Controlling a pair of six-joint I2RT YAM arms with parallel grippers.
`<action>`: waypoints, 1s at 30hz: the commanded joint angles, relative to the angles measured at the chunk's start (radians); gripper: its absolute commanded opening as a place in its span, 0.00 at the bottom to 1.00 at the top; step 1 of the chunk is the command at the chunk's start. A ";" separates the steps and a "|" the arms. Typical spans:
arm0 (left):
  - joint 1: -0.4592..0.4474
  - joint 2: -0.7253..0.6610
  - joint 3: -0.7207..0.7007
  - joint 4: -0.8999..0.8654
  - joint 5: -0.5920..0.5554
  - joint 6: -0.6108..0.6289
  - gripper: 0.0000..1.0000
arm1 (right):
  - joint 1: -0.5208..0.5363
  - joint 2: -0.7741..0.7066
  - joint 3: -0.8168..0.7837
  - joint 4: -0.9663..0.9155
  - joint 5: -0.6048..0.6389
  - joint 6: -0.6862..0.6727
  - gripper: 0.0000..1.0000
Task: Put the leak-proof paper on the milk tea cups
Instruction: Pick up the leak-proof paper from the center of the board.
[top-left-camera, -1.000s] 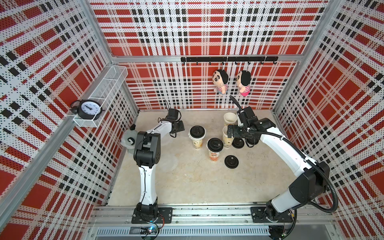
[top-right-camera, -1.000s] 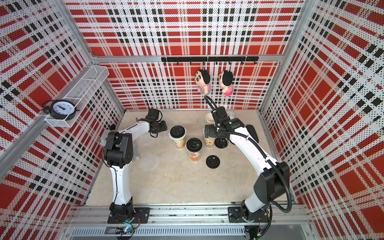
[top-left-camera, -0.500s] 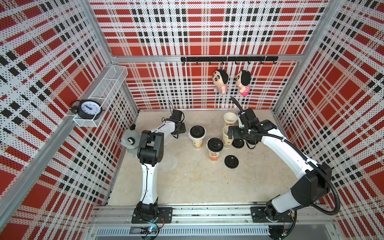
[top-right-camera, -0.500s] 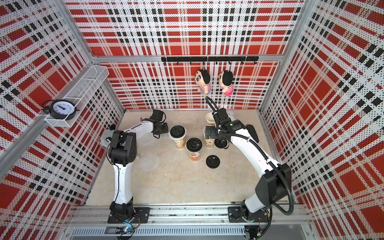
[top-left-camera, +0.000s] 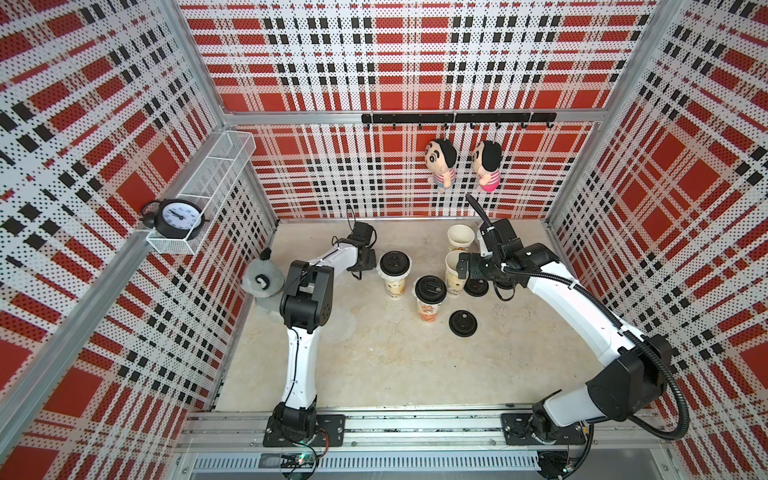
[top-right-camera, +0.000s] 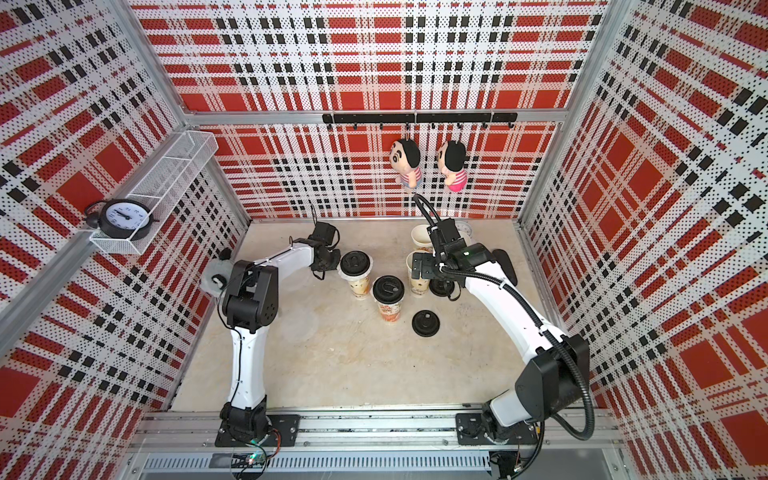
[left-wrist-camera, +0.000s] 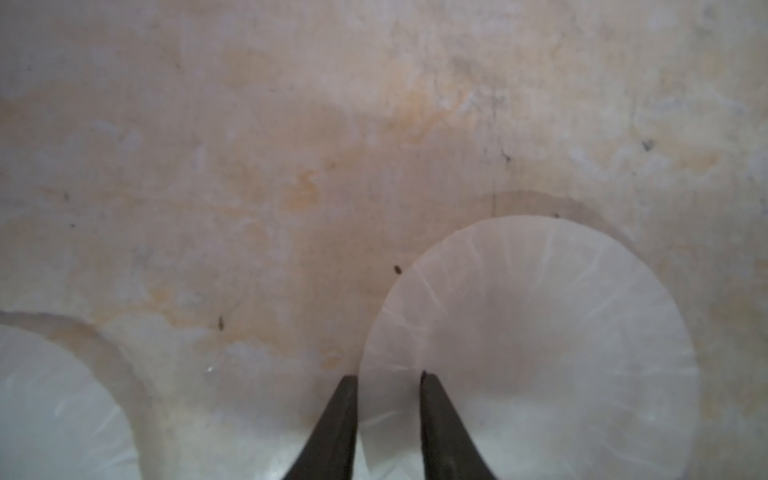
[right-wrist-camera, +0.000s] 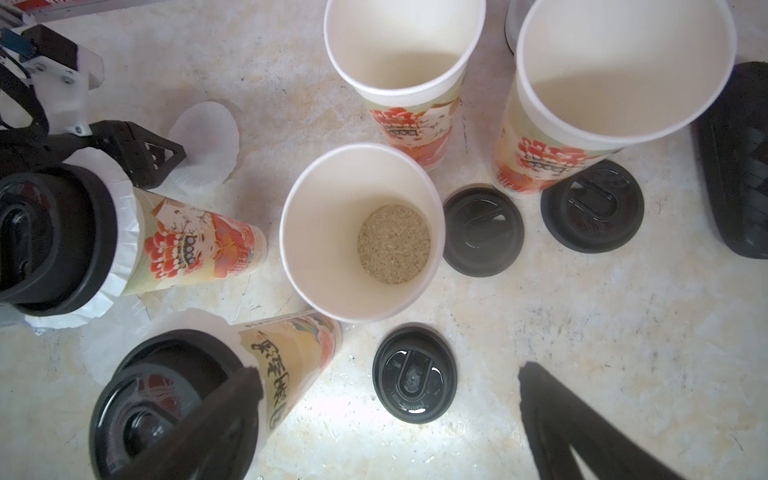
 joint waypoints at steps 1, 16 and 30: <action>-0.012 0.048 -0.002 -0.076 -0.043 -0.003 0.26 | -0.009 -0.036 -0.012 0.021 -0.007 0.012 1.00; 0.011 0.008 -0.021 -0.087 -0.100 -0.010 0.00 | -0.008 -0.050 -0.012 0.019 -0.017 0.008 1.00; 0.061 -0.265 -0.020 -0.106 -0.110 -0.010 0.00 | -0.014 -0.067 -0.011 0.008 -0.016 0.007 1.00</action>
